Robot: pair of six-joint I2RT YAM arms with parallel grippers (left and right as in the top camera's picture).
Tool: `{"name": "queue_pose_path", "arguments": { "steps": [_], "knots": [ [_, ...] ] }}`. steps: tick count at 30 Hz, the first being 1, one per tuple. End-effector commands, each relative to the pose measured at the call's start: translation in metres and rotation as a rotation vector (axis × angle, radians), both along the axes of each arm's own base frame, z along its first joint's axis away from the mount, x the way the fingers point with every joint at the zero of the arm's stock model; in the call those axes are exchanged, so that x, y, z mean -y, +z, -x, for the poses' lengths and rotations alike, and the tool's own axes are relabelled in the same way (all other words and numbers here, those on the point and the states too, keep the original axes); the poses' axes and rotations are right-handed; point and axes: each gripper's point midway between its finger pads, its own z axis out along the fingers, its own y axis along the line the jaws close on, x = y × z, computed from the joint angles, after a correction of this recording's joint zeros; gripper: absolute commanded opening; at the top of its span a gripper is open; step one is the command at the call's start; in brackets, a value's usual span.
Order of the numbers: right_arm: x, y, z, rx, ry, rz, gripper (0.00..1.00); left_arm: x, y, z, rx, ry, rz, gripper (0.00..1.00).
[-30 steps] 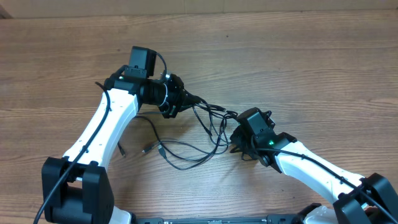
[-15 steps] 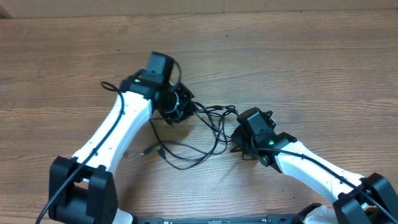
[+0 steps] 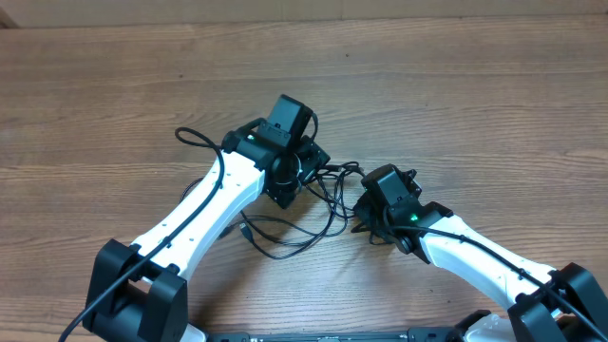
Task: Untangle cables
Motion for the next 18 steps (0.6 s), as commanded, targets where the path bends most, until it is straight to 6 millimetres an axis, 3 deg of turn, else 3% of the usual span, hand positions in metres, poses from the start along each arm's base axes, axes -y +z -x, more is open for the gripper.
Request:
{"name": "queue_pose_path", "arguments": {
  "steps": [1, 4, 10, 12, 13, 14, 15, 18],
  "knots": [
    [0.007, -0.006, 0.0, -0.008, -0.013, 0.025, 0.23, -0.003, -0.003, -0.007, -0.017, 0.146, -0.014, 0.95],
    [0.007, -0.006, 0.0, -0.008, -0.014, 0.026, 0.23, 0.003, -0.012, -0.015, -0.029, 0.188, 0.01, 0.93],
    [0.007, -0.006, 0.0, -0.009, -0.013, 0.026, 0.23, 0.039, -0.041, -0.034, -0.047, 0.141, 0.132, 0.83],
    [0.007, -0.006, 0.001, -0.011, -0.013, 0.028, 0.23, 0.052, -0.05, -0.038, -0.063, 0.118, 0.18, 0.62],
    [0.007, -0.006, 0.001, -0.012, -0.01, 0.03, 0.23, 0.059, -0.058, -0.038, -0.086, 0.102, 0.209, 0.3],
    [0.008, -0.006, 0.002, -0.014, -0.01, 0.031, 0.23, 0.06, -0.063, -0.037, -0.097, 0.099, 0.215, 0.11],
    [0.008, -0.007, 0.002, -0.017, -0.01, 0.033, 0.23, 0.06, -0.066, -0.037, -0.103, 0.099, 0.214, 0.04],
    [0.01, -0.008, 0.004, -0.026, -0.01, 0.039, 0.23, 0.052, -0.069, -0.043, -0.09, 0.095, 0.197, 0.04]
  ]
}}
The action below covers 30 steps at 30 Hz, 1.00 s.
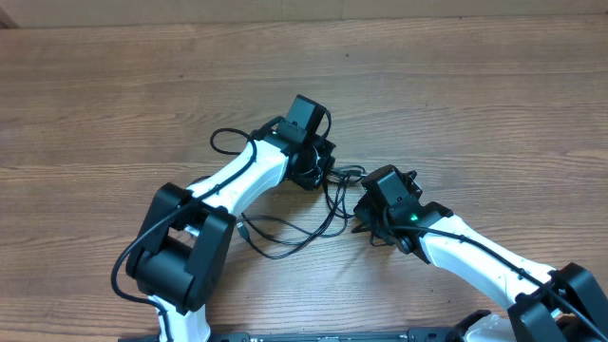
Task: Untangle cables
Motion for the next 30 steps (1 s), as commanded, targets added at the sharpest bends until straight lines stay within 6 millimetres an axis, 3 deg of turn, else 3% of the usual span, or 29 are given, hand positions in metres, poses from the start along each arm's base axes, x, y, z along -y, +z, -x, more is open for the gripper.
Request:
{"name": "queue_pose_path", "arguments": {
  "steps": [1, 5, 10, 16, 27, 30],
  "knots": [
    [0.008, -0.006, 0.002, -0.015, -0.011, 0.031, 0.23, 0.0, 0.001, -0.002, -0.006, -0.036, 0.029, 0.04],
    [0.01, -0.008, 0.003, -0.016, -0.014, 0.039, 0.23, -0.015, 0.024, -0.016, 0.056, -0.069, 0.078, 0.04],
    [0.01, -0.008, 0.003, -0.016, -0.015, 0.04, 0.23, -0.04, 0.07, -0.032, 0.167, -0.117, 0.182, 0.04],
    [0.01, -0.008, 0.003, -0.015, -0.015, 0.039, 0.23, -0.057, 0.125, -0.03, 0.301, -0.232, 0.317, 0.04],
    [0.01, -0.008, 0.003, -0.016, -0.014, 0.04, 0.27, -0.064, 0.139, -0.028, 0.432, -0.364, 0.296, 0.04],
    [0.01, -0.008, 0.004, -0.018, -0.014, 0.041, 0.28, -0.071, 0.152, -0.03, 0.49, -0.383, 0.303, 0.04]
  ]
}}
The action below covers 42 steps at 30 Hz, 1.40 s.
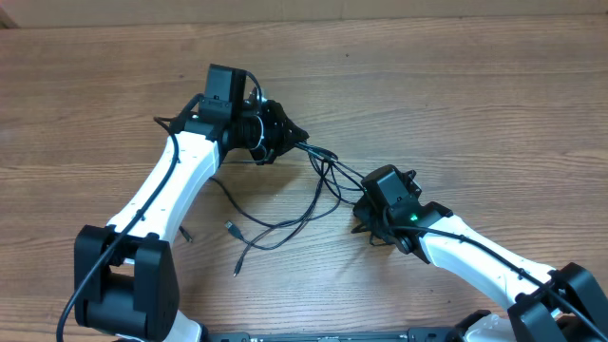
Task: Untangle cables
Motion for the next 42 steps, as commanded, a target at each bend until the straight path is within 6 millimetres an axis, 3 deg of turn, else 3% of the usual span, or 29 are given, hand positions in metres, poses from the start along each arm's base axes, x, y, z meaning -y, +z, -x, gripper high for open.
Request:
{"name": "queue_pose_path", "arguments": {
  "steps": [1, 9, 12, 15, 20, 25, 29, 35, 39, 40, 42],
  "knots": [
    [0.011, -0.008, 0.004, -0.022, -0.016, 0.04, 0.31, -0.016, 0.043, -0.009, 0.185, -0.029, 0.034, 0.04],
    [0.009, 0.0, 0.003, -0.004, -0.015, 0.023, 0.52, -0.046, 0.108, -0.005, 0.435, -0.014, 0.013, 0.04],
    [0.009, 0.008, 0.002, 0.015, -0.014, 0.011, 0.58, -0.048, 0.129, 0.003, 0.552, -0.049, -0.014, 0.06],
    [0.009, 0.019, 0.004, 0.04, 0.011, 0.007, 0.66, -0.047, 0.139, 0.011, 0.663, -0.115, -0.055, 0.11],
    [0.008, 0.059, 0.004, 0.17, 0.139, 0.007, 0.79, -0.042, 0.15, 0.012, 0.756, -0.164, -0.056, 0.04],
    [0.013, 0.101, 0.011, 0.295, 0.178, -0.025, 0.81, -0.023, 0.206, 0.013, 0.979, -0.23, 0.105, 0.04],
    [0.019, 0.133, 0.02, 0.389, 0.181, -0.064, 0.82, -0.014, 0.253, 0.008, 1.086, -0.163, 0.204, 0.04],
    [0.032, 0.176, 0.041, 0.549, 0.229, -0.088, 0.87, 0.005, 0.292, -0.005, 1.129, 0.038, 0.236, 0.04],
    [0.043, 0.19, 0.06, 0.604, 0.239, -0.098, 0.88, 0.043, 0.315, 0.0, 1.188, 0.034, 0.253, 0.04],
    [0.049, 0.193, 0.068, 0.614, 0.238, -0.103, 0.89, 0.072, 0.324, 0.003, 1.218, -0.011, 0.27, 0.04],
    [0.053, 0.192, 0.076, 0.614, 0.238, -0.103, 0.89, 0.099, 0.323, 0.001, 1.215, -0.068, 0.287, 0.04]
  ]
}}
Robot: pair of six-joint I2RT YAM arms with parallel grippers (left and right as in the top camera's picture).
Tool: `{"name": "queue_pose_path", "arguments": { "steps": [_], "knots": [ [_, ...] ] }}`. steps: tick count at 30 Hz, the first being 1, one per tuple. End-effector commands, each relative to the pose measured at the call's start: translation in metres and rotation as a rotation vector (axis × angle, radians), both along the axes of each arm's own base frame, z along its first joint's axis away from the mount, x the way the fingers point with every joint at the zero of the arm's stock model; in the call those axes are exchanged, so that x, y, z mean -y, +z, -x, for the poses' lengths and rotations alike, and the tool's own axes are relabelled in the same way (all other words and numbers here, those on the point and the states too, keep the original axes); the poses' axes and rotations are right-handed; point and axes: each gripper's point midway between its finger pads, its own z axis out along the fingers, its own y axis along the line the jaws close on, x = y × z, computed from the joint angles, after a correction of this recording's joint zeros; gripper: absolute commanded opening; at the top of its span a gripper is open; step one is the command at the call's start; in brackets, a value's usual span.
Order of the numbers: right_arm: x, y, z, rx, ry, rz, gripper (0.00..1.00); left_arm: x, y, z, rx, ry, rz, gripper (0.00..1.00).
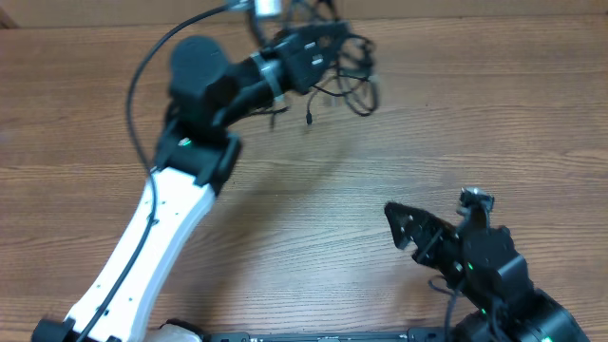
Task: Untangle cables
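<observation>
The black cables hang as one tangled bunch in the air near the table's far edge, with a plug end dangling at its left. My left gripper is raised high toward the camera and shut on the top of the bunch. Its fingertips are hard to make out among the strands. My right gripper is at the front right, low over the wood, pointing left. Its fingers are apart with nothing between them. No cable lies on the table in this view.
The wooden table fills the view. The left arm's white link crosses the left half from the front edge upward. The right arm's base sits at the front right corner.
The left gripper was low at the back left with cables stretched to the right gripper. Now it is raised at the back centre with the whole bunch hanging. The right gripper has let go and sits farther front right.
At first both grippers met at the tangle in the table's middle, with loose ends lying toward the front. Then the left gripper held strands at the back left while the right kept its hold. Now the left alone carries all the cables off the table.
</observation>
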Motion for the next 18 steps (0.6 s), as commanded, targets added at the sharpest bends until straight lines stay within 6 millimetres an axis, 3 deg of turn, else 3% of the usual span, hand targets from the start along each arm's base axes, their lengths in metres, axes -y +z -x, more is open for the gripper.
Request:
{"name": "queue_pose_path", "arguments": {
  "steps": [1, 4, 7, 9, 10, 18],
  "knots": [
    [0.011, 0.003, 0.012, 0.031, 0.001, 0.014, 0.9, 0.048, 0.017, -0.01, 0.044, -0.023, -0.007, 0.04],
    [0.015, -0.004, 0.019, 0.005, 0.002, 0.031, 0.9, 0.069, -0.022, -0.03, -0.057, -0.037, -0.101, 0.04],
    [0.017, -0.011, 0.022, -0.024, 0.003, 0.049, 0.91, 0.067, -0.073, -0.05, -0.166, -0.003, -0.222, 0.04],
    [0.018, -0.013, 0.024, -0.033, 0.003, 0.055, 0.92, 0.054, -0.107, -0.06, -0.262, 0.052, -0.306, 0.04],
    [0.018, -0.013, 0.024, -0.033, 0.002, 0.055, 0.96, 0.034, -0.136, -0.065, -0.346, 0.116, -0.393, 0.04],
    [0.018, -0.01, 0.021, -0.019, -0.004, 0.05, 1.0, -0.059, -0.225, -0.05, -0.736, 0.323, -0.667, 0.04]
  ]
}}
